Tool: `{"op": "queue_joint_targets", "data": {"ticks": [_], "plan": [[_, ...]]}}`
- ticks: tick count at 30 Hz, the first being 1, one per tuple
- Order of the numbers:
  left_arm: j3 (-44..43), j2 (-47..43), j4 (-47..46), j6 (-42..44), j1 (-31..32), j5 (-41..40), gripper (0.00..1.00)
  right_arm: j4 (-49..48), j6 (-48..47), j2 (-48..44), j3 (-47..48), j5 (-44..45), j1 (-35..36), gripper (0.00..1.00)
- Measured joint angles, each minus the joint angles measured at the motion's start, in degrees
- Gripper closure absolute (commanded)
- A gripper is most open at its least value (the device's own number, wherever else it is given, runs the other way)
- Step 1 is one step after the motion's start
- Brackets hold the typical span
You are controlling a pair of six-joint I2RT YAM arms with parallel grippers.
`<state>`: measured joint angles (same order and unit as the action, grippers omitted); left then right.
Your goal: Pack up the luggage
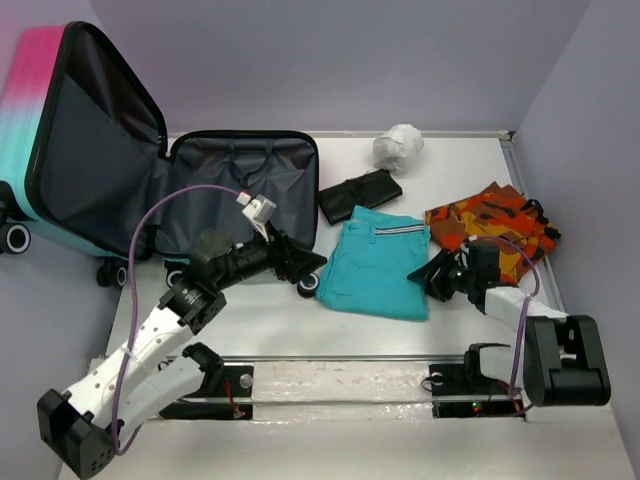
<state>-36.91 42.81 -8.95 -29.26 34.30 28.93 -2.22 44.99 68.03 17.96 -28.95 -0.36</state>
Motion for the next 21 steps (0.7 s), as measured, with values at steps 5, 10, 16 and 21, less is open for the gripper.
{"op": "queue_joint_targets", "data": {"ticks": [5, 10, 16, 21], "plan": [[-2.7, 7.3, 0.9, 0.5, 11.2, -8.8, 0.24, -1.1, 0.3, 2.9, -0.1, 0.2, 0.1, 0.92], [-7.8, 18.7, 1.5, 1.8, 17.4, -17.7, 0.13, 4.9, -1.2, -5.1, -0.1, 5.8, 0.3, 0.93], [-13.5, 33.0, 2.4, 3.6, 17.9, -24.9, 0.14, 12.4, -3.0, -16.4, 0.1, 16.1, 0.5, 0.93], [-19.5, 43.8, 3.6, 5.4, 17.9, -28.5, 0.17, 16.1, -3.0, -18.2, 0.2, 21.2, 0.5, 0.93]]}}
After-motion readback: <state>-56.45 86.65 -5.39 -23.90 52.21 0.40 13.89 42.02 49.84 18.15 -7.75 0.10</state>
